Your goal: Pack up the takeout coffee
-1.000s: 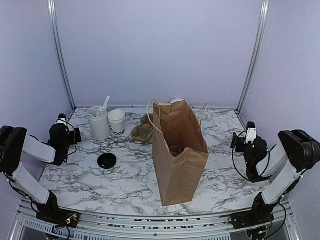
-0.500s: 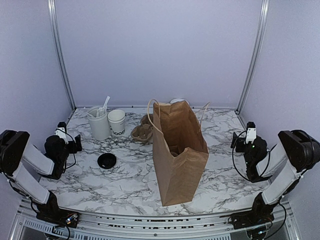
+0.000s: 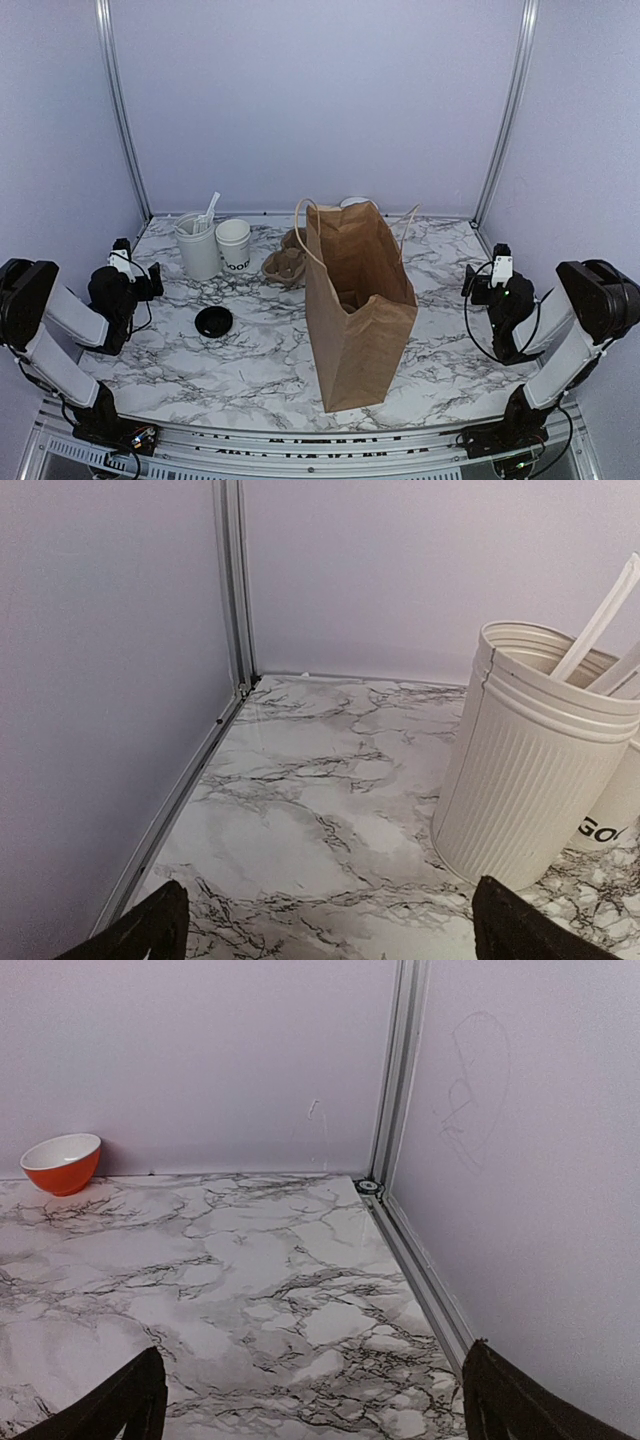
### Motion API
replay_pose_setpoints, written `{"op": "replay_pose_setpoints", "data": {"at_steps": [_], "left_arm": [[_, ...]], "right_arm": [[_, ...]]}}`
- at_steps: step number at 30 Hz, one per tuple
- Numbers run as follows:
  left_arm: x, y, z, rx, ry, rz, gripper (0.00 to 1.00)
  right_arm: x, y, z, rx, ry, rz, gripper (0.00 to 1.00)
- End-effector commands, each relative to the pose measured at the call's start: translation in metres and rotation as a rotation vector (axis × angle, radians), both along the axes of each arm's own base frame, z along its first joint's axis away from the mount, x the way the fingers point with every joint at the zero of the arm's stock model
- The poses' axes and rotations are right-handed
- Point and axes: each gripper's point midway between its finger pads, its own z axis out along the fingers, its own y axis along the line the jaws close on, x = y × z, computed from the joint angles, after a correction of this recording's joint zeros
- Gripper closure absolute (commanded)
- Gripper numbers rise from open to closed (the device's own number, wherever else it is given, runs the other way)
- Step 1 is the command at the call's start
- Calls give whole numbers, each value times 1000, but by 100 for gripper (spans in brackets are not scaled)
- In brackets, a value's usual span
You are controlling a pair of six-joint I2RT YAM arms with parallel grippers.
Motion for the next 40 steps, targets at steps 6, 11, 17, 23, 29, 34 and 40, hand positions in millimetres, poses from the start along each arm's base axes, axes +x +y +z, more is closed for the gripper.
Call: {"op": "replay_pose_setpoints", "data": {"at_steps": [6, 11, 17, 23, 29, 34, 40], "left_arm": [[4, 3, 10, -4, -38, 12, 1], [4, 3, 10, -4, -38, 13, 1], [4, 3, 10, -4, -40, 12, 1], [4, 3, 10, -4, -39, 13, 1], [4, 3, 10, -4, -39, 13, 1], [5, 3, 10, -4, -39, 12, 1], [4, 3, 10, -4, -38, 12, 1]], "right_arm": [[6, -2, 14, -10, -47, -3, 0], [6, -2, 14, -10, -48, -3, 0], [6, -2, 13, -8, -46, -4, 0], [6, -2, 14, -9, -47, -3, 0], [6, -2, 14, -9, -47, -3, 0], [7, -2, 13, -8, -44, -1, 0], [7, -2, 14, -8, -45, -1, 0]]}}
